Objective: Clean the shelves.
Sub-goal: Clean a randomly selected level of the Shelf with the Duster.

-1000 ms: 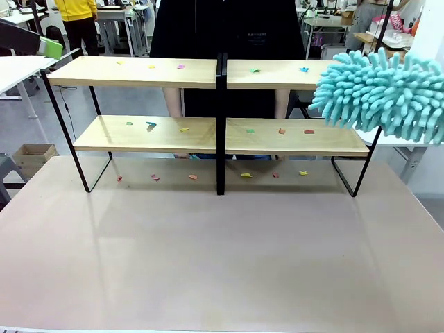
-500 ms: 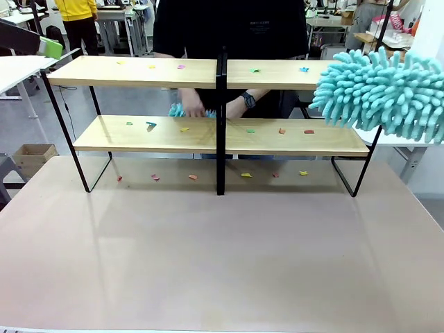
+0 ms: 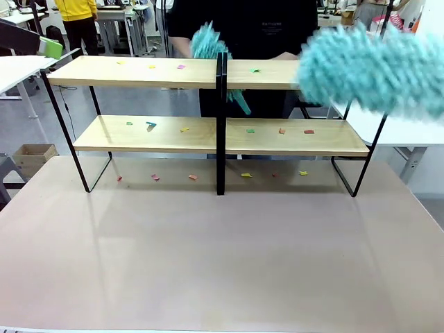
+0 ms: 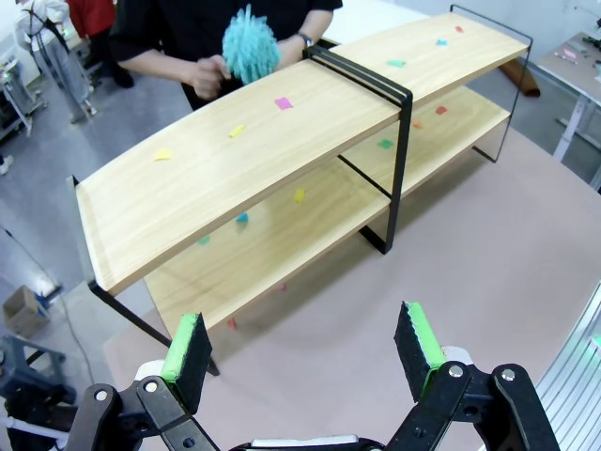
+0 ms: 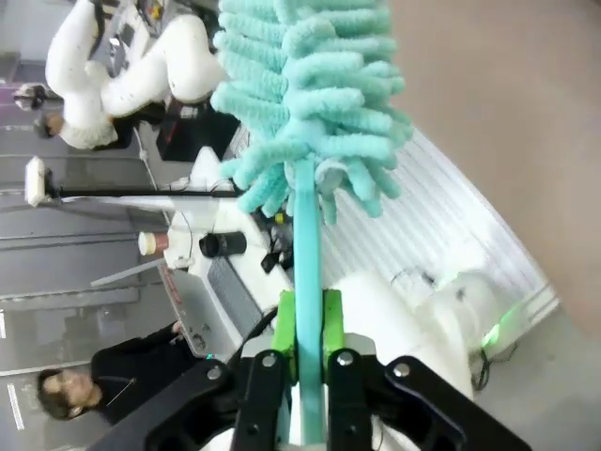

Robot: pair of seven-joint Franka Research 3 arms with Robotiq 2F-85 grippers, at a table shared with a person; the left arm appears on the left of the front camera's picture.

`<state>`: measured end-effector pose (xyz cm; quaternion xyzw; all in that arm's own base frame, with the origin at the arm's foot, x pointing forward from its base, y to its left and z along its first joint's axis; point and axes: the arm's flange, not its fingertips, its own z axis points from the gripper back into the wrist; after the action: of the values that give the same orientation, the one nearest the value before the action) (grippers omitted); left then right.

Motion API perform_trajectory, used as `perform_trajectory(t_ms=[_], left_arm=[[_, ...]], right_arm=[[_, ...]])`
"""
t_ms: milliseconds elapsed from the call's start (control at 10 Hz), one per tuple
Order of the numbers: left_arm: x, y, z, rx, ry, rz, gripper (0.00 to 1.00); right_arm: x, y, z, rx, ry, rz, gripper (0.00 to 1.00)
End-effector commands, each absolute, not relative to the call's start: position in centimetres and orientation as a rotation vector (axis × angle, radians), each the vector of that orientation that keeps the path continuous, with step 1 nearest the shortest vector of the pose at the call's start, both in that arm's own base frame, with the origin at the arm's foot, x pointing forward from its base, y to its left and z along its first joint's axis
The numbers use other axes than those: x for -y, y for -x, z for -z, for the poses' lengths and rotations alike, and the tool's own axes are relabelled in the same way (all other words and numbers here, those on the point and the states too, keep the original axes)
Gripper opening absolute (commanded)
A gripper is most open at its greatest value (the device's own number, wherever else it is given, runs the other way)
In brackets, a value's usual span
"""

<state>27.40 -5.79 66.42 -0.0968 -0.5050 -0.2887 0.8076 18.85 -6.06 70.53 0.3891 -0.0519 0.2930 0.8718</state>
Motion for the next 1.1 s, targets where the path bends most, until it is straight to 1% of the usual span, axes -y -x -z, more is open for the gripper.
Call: perform_trajectory(t_ms=[0, 200, 300, 400, 500, 600, 700, 800, 900, 1000], left_arm=[[5.6, -27.4, -66.3, 1.081, 0.216, 0.627, 1.0], [5.6, -27.4, -66.3, 1.081, 0.216, 0.627, 1.0], [5.6, -27.4, -66.3, 1.081, 0.216, 0.627, 1.0], [5.6, -27.4, -66.3, 1.081, 0.216, 0.627, 1.0], [5.6, -27.4, -66.3, 1.081, 0.216, 0.627, 1.0], [5.6, -27.4, -66.3, 1.081, 0.216, 0.627, 1.0], [5.6, -27.4, -66.3, 1.081, 0.216, 0.627, 1.0], [5.6, -27.4, -66.3, 1.081, 0.216, 0.627, 1.0], [5.6, -27.4, -66.3, 1.081, 0.216, 0.627, 1.0], [5.6, -27.4, -66.3, 1.081, 0.216, 0.627, 1.0]], right_arm=[[-3.2, -23.1, -75.4, 0.164, -0.692, -0.57, 0.12], [-12.3, -26.1, -77.4, 0.165, -0.487, -0.383, 0.12], [-15.8, -26.5, -77.8, 0.199, -0.388, -0.39, 0.12], [-16.5, -25.1, -78.3, 0.137, -0.334, -0.651, 0.12], [-15.4, -26.0, -76.7, 0.215, -0.519, -0.484, 0.12], [-18.4, -25.8, -77.1, 0.208, -0.421, -0.537, 0.12], [-17.0, -24.7, -77.0, 0.246, -0.443, -0.333, 0.12], [-19.1, -24.8, -77.4, 0.338, -0.469, -0.323, 0.12], [-21.6, -25.0, -77.9, 0.313, -0.468, -0.438, 0.12], [-22.2, -23.1, -78.5, 0.17, -0.536, -0.76, 0.12]])
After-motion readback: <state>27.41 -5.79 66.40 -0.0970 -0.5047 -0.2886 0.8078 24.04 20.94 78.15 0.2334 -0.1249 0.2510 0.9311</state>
